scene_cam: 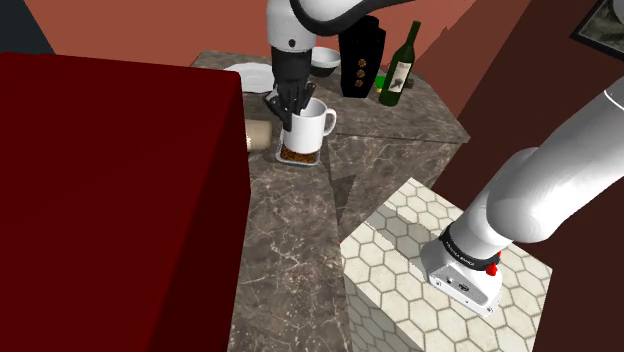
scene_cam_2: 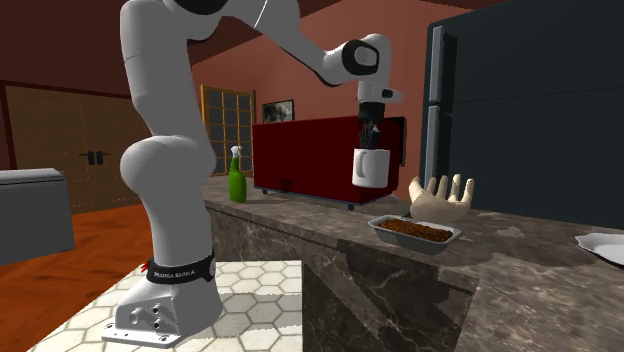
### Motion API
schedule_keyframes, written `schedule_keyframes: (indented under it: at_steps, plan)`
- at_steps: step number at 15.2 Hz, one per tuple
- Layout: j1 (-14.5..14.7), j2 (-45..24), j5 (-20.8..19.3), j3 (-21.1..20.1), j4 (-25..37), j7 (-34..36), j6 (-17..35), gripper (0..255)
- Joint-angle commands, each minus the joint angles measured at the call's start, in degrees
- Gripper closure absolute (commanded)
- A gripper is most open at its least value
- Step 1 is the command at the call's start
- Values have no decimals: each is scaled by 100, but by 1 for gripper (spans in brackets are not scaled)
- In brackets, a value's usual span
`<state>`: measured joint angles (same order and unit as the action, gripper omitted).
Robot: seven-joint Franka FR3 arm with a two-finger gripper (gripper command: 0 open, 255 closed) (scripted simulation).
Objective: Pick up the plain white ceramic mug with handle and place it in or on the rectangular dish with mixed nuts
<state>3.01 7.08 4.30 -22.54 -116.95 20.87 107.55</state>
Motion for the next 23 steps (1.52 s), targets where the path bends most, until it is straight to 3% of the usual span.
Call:
schedule_keyframes:
  at_steps: [1, 9, 23]
  plan:
    - [-124, -128, -82, 139, 162, -234, -51, 255]
    - [-547, -790, -371, 577, 1023, -985, -304, 255]
    - [-532, -1040, -446, 570, 222, -940, 737, 255]
